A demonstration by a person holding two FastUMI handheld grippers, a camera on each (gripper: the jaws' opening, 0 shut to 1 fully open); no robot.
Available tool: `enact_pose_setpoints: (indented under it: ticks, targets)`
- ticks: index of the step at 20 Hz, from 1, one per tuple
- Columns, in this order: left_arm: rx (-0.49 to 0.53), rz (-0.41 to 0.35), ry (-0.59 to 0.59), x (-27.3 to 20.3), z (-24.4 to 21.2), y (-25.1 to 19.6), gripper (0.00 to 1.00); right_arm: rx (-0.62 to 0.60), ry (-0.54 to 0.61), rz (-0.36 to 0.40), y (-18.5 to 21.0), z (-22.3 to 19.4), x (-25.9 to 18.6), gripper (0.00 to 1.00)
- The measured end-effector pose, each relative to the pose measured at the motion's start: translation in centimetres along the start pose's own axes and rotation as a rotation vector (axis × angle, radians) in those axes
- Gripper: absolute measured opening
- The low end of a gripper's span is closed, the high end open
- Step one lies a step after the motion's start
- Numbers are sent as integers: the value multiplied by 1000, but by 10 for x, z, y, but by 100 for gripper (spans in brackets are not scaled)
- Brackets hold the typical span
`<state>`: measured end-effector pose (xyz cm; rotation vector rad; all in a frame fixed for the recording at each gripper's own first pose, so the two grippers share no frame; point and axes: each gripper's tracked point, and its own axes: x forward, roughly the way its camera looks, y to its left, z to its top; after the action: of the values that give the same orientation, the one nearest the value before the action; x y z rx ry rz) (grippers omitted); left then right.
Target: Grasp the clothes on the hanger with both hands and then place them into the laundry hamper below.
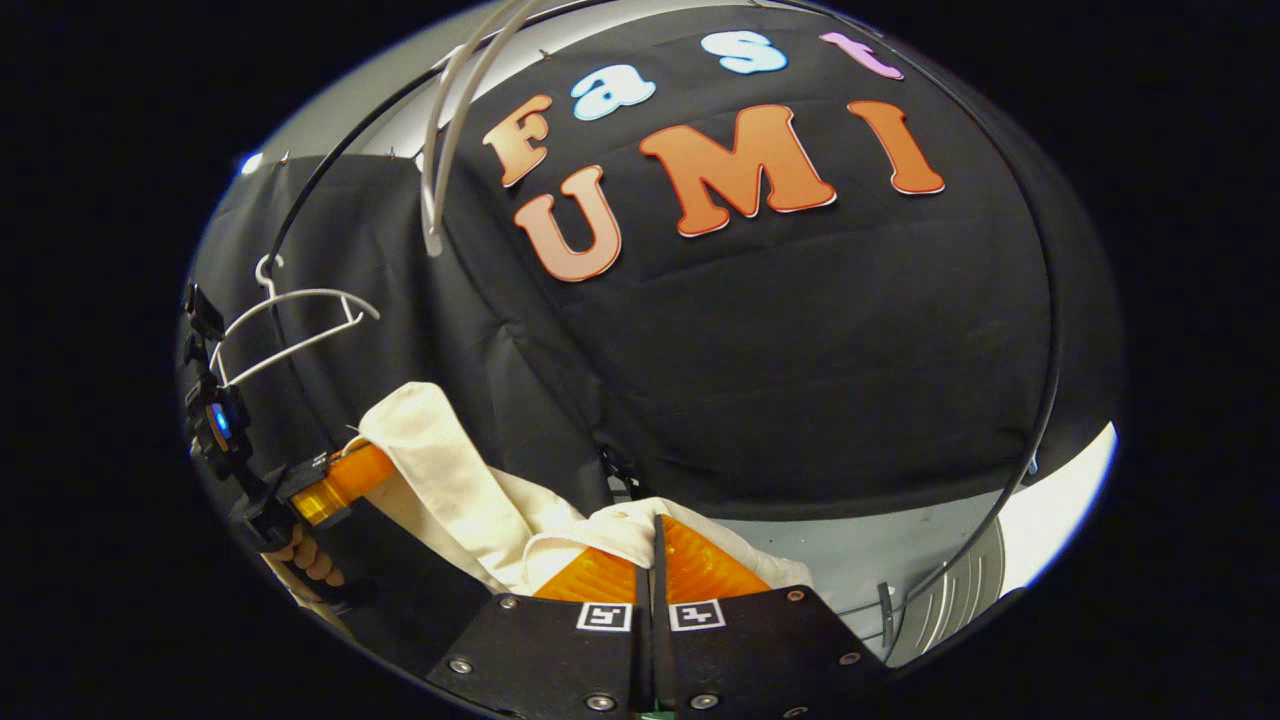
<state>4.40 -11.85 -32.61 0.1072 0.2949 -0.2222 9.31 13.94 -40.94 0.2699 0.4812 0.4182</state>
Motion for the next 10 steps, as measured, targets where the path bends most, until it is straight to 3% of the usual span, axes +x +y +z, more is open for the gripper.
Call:
enact_pose_setpoints:
  ticks: [3,7,10]
  targets:
    - [-21,-14,37,-4,-40,-3,7,1,36,33,9,-29,0,0]
    - [-83,-1,136,6,-103,5,7,-64,71,-14,-17,-76,12,0]
    - [-116,0,258,6,-174,3,7,-53,141,-22,-38,-129,28,0]
